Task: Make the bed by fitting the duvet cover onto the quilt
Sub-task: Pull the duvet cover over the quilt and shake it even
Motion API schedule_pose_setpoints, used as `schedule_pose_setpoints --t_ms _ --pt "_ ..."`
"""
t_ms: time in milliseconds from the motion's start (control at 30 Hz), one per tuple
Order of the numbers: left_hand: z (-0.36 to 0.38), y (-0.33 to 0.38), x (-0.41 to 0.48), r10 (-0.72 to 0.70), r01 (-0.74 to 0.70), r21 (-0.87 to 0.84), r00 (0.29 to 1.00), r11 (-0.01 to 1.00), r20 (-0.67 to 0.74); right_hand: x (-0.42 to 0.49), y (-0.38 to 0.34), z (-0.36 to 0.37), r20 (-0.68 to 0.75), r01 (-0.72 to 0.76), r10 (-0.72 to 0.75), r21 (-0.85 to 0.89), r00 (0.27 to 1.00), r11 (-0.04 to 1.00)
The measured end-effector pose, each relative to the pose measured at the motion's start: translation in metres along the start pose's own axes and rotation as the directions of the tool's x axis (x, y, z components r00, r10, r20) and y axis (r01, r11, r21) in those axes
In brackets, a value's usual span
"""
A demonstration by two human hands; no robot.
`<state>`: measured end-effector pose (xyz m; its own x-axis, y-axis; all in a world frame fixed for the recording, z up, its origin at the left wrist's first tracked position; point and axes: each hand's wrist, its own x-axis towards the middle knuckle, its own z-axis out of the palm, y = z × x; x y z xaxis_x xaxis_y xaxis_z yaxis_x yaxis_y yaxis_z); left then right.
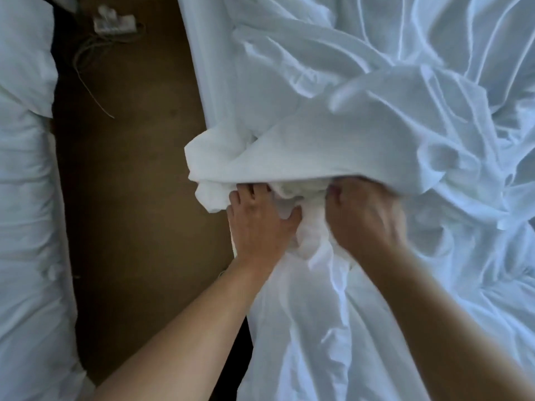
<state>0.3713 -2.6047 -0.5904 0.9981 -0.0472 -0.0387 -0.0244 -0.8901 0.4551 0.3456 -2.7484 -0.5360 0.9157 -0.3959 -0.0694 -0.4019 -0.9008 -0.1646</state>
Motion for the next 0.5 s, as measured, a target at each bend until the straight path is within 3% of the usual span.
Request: schedule_pose_setpoints --t_ms 33,67,167,233,300,333,400,433,467,500 --pt "0.001 0.006 0.005 0.017 -0.016 0.021 0.999 1.0 -0.05 0.012 0.008 -0.012 -0.198 -0.048 0.035 -0.062 0.98 0.997" --pt "0.002 0.012 0.011 0.019 -0.017 0.017 0.995 1.0 -0.094 0.025 0.018 -0.02 -0.269 -0.116 0.087 -0.094 0.959 0.989" --pt "0.008 0.021 0.024 0.05 -0.041 0.059 0.985 0.997 -0.164 0.068 0.043 -0.03 -0.01 -0.324 0.324 -0.081 0.946 0.943" --pt "0.015 0.02 0.034 0.084 -0.089 0.173 0.996 0.981 0.036 0.089 0.051 -0.026 0.069 -0.29 0.292 -0.031 0.954 0.956" --pt "0.024 0.014 0.038 0.027 -0.095 0.176 0.933 0.98 0.358 0.1 0.055 -0.022 0.215 -0.153 0.116 0.165 0.97 0.974" --pt "0.026 0.01 0.037 -0.02 -0.06 0.15 0.876 0.987 0.481 0.1 0.059 -0.025 0.315 -0.157 0.032 0.38 0.949 0.911" --pt "0.024 -0.002 0.029 -0.086 0.002 0.151 0.83 0.989 0.55 0.089 0.079 -0.039 0.458 -0.336 -0.092 0.76 0.884 0.556" --pt "0.02 -0.007 0.024 -0.108 0.033 0.154 0.854 0.987 0.509 0.084 0.094 -0.045 0.46 -0.403 -0.091 0.844 0.883 0.354" --pt "0.015 -0.011 0.018 -0.126 0.08 0.123 0.891 0.989 0.437 0.075 0.109 -0.049 0.446 -0.424 -0.033 0.869 0.894 0.255" --pt "0.01 -0.011 0.012 -0.134 0.123 0.054 0.924 0.991 0.358 0.068 0.122 -0.049 0.444 -0.455 0.103 0.852 0.89 0.261"
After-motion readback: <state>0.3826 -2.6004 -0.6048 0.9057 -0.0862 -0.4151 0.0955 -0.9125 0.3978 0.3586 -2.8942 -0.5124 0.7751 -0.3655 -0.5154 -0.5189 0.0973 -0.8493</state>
